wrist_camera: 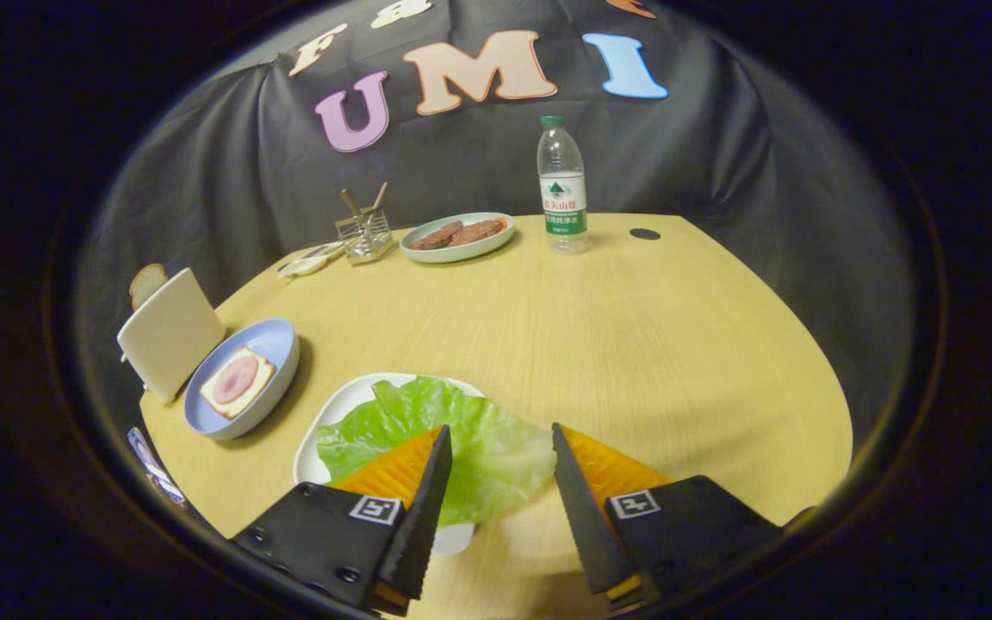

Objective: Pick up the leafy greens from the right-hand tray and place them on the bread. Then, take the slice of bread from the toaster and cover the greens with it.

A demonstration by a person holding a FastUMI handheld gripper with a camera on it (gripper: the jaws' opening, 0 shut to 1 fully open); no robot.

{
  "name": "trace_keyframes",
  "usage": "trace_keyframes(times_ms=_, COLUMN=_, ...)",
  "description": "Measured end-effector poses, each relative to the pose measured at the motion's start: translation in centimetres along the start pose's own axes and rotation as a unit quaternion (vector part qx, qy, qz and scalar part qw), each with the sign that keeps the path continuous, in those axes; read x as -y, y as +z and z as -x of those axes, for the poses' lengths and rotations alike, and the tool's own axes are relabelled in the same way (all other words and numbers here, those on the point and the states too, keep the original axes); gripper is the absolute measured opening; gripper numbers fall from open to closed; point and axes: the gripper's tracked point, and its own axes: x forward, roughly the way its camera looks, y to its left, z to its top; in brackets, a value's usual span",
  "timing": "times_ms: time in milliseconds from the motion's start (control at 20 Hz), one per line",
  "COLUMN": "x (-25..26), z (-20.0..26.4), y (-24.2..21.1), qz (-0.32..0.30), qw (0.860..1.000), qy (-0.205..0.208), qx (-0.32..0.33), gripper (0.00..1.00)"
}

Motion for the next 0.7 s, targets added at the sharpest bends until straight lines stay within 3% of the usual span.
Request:
trace_keyframes(times_ms=100, x=-0.2, z=0.1, y=-0.1, qz=0.008, qw=1.0, qy=0.003, qx=0.0, gripper=0.62)
trace_keyframes(times_ms=450, x=-1.3, z=0.5, y=0.6, qz=0.039, qw=0.999, qy=0.01, qx=0.021, gripper=0.11)
trace_keyframes(times_ms=700, x=-2.4, z=1.3, y=2.1, qz=0.026, qw=0.998, qy=0.023, qx=0.05, gripper=0.11)
